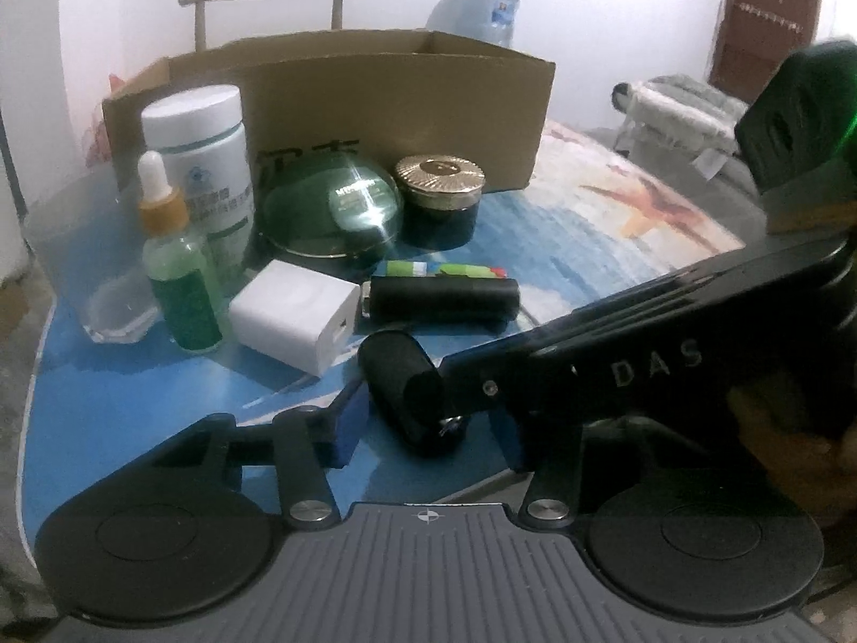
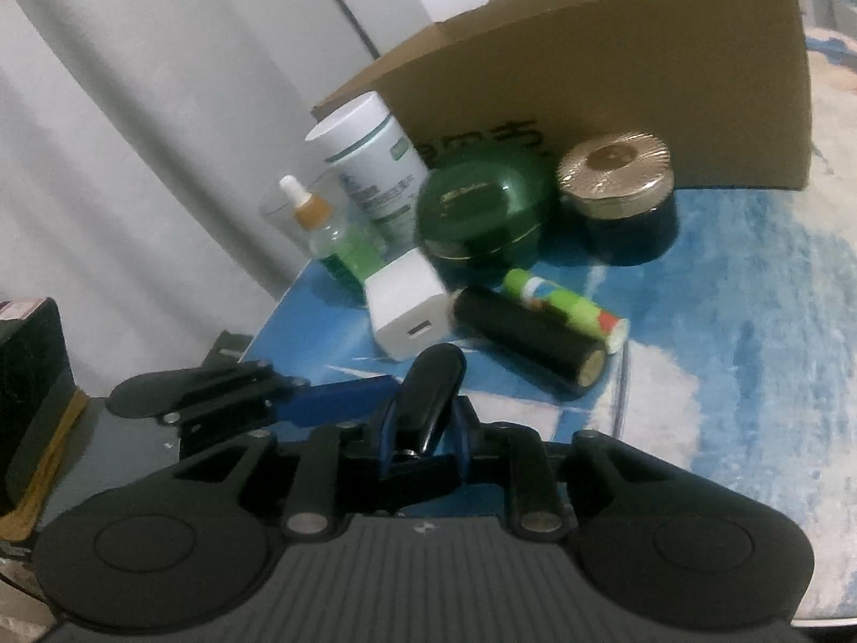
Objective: Organize rigid objects
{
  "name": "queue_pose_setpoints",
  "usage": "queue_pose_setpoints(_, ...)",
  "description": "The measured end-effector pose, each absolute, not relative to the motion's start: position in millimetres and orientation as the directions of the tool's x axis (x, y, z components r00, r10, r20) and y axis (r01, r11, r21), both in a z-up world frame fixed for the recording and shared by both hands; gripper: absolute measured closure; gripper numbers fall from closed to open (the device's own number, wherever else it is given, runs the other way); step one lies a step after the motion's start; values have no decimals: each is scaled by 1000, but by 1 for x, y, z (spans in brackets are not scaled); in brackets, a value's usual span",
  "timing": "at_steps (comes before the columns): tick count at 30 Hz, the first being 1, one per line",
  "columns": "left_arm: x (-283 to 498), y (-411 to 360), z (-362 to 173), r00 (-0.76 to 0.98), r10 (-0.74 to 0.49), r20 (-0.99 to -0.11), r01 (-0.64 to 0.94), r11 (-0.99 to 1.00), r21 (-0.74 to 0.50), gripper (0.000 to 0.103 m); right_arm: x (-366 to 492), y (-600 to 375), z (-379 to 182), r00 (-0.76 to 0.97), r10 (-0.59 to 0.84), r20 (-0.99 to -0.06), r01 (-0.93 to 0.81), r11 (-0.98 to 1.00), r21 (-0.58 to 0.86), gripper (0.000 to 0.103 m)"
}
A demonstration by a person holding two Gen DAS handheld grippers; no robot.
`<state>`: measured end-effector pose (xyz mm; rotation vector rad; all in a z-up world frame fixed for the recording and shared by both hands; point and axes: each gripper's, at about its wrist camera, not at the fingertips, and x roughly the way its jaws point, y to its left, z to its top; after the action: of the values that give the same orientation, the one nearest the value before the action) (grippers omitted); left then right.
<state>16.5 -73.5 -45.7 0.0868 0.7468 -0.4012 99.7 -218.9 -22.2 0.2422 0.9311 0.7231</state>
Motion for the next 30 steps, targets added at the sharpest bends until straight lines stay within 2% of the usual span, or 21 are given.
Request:
queue_pose_setpoints(3,13,-76,-46,677,-301,-671,378,925,-34,60,97,-220,-20,396,658,-641,-466,745,477,79)
queue_pose_setpoints(10,6,-70,-40,696,-311,-647,366,929,-53,67,91,-222,-8,419,671,-611,-487,735,473,79)
queue_pose_setpoints(23,-3,-74,-20,752,-311,-581,365,931,-26,69,83,-222,15,473,678,-562,-521,730,442,80)
queue_pose_setpoints(30,-3,-74,20,819,-310,-483,369,929,30,73,81,-220,57,529,698,-482,-584,712,390,80)
